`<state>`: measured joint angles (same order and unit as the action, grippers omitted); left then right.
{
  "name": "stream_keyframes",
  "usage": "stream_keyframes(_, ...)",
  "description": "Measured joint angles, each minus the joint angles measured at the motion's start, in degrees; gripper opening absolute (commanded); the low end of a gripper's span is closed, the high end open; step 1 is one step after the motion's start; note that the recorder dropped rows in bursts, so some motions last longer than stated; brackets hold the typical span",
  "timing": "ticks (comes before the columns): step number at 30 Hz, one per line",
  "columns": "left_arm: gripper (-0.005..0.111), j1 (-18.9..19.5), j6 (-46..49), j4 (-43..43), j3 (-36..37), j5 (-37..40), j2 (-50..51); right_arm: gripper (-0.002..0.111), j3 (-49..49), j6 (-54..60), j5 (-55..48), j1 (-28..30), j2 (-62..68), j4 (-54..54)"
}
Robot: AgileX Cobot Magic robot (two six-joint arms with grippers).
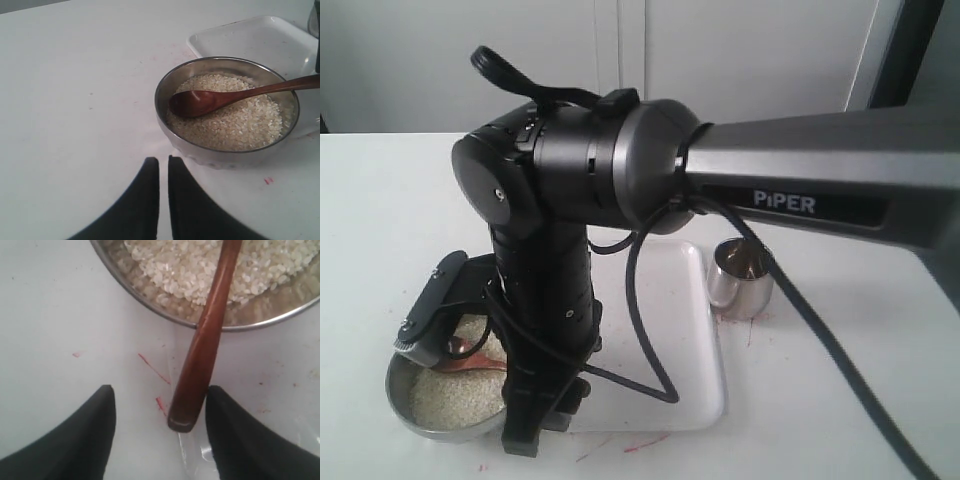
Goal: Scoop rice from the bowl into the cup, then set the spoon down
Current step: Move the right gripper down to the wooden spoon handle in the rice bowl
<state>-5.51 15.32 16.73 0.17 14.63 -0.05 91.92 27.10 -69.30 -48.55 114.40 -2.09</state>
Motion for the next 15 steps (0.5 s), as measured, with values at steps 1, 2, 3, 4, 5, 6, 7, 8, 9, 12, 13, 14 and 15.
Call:
stream_keyframes(1, 0.014, 0.0, 0.0, 0.0, 0.0, 0.0, 0.0, 0.051, 0.0, 0.0, 0.1, 0.0, 0.5, 0.1)
stream_keyframes(2, 0.014, 0.0, 0.0, 0.0, 0.0, 0.0, 0.0, 0.051, 0.0, -0.1, 0.4, 0.0, 0.8, 0.2)
stream_keyframes(3, 0.014, 0.0, 0.0, 0.0, 0.0, 0.0, 0.0, 0.051, 0.0, -0.1, 0.9, 0.0, 1.3, 0.3)
stream_keyframes(4, 0.014, 0.0, 0.0, 0.0, 0.0, 0.0, 0.0, 0.051, 0.0, -0.1, 1.4, 0.0, 1.6, 0.4)
stream_keyframes(5, 0.014, 0.0, 0.0, 0.0, 0.0, 0.0, 0.0, 0.049, 0.0, -0.1, 1.7, 0.0, 1.7, 0.4)
stream_keyframes(6, 0.014, 0.0, 0.0, 0.0, 0.0, 0.0, 0.0, 0.049, 0.0, -0.1, 2.6, 0.0, 2.0, 0.5)
stream_keyframes(7, 0.014, 0.0, 0.0, 0.0, 0.0, 0.0, 0.0, 0.049, 0.0, -0.4, 2.9, 0.0, 2.0, 0.5)
stream_keyframes(8, 0.014, 0.0, 0.0, 0.0, 0.0, 0.0, 0.0, 0.049, 0.0, -0.8, 3.5, 0.0, 2.1, 0.5)
stream_keyframes(9, 0.014, 0.0, 0.0, 0.0, 0.0, 0.0, 0.0, 0.049, 0.0, -1.1, 4.1, 0.0, 2.1, 0.6)
stream_keyframes(12, 0.014, 0.0, 0.0, 0.0, 0.0, 0.0, 0.0, 0.049, 0.0, -1.6, 5.8, 0.0, 2.1, 0.6)
stream_keyframes(13, 0.014, 0.0, 0.0, 0.0, 0.0, 0.0, 0.0, 0.049, 0.0, -1.6, 6.3, 0.0, 2.1, 0.6)
stream_keyframes(14, 0.014, 0.0, 0.0, 0.0, 0.0, 0.0, 0.0, 0.049, 0.0, -1.7, 6.7, 0.0, 2.1, 0.6)
stream_keyframes(15, 0.014, 0.0, 0.0, 0.0, 0.0, 0.0, 0.0, 0.049, 0.0, -1.7, 7.2, 0.0, 2.1, 0.6)
